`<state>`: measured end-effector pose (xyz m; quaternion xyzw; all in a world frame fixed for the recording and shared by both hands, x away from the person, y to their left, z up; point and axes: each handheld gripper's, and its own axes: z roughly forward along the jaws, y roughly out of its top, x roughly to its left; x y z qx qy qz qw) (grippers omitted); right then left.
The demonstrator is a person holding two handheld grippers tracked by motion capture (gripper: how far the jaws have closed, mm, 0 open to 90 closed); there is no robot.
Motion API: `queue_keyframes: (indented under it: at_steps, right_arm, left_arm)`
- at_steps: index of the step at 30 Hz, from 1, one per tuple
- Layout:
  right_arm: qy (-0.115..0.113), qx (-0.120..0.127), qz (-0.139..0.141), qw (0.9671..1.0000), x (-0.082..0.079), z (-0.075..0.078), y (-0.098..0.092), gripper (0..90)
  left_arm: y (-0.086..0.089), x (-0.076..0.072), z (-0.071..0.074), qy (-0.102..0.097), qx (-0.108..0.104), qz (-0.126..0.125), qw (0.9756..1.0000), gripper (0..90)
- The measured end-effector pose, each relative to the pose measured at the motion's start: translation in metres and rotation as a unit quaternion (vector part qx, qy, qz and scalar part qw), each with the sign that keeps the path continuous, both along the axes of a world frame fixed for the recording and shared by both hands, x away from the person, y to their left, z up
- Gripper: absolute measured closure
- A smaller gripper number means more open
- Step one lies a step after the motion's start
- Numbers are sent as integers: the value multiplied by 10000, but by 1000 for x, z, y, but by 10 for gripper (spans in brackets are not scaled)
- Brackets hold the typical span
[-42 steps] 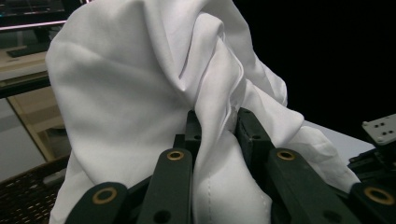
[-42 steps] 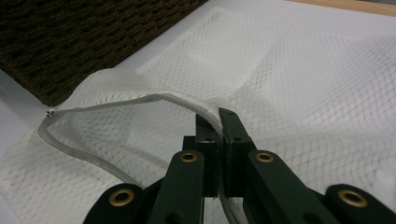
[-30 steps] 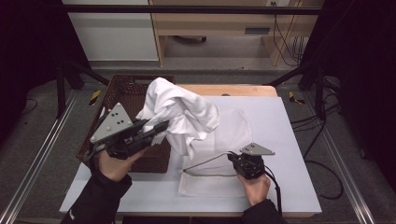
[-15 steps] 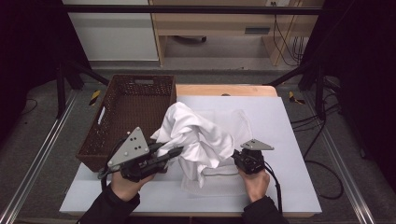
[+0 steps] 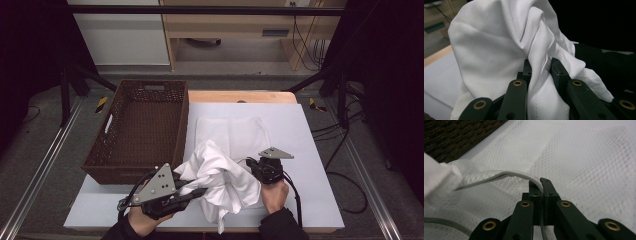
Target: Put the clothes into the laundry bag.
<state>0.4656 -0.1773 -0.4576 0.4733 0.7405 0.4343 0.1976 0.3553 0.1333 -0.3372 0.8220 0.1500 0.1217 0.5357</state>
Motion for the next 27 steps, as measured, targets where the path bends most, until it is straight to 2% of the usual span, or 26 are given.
queue_keyframes:
  at_steps: [3,6,10,13,17,18,23,27]
  right_arm:
    - [1,5,-3,10000,0,0,0,877]
    - [-16,11,-18,10000,-1,0,0,877]
    - [-35,38,-28,10000,-1,1,-1,877]
    - [-68,28,-33,10000,-1,2,-1,877]
    - [-61,34,-26,10000,-3,2,0,878]
    - [-77,12,-2,10000,-3,2,0,878]
    - [-86,2,19,10000,-4,1,2,878]
    - [-69,-25,21,10000,-5,1,4,878]
  left_arm:
    - [-5,0,-10,142,112,-128,9998,757]
    - [-11,3,-22,296,317,-207,9988,757]
    - [-20,7,-35,510,561,-264,9968,757]
    - [-25,12,-44,662,651,-275,9953,756]
    - [-36,22,-60,902,855,-268,9919,754]
    - [-38,25,-63,911,910,-253,9914,754]
    - [-50,35,-72,1069,878,-81,9904,744]
    - [-62,41,-77,1065,902,19,9902,722]
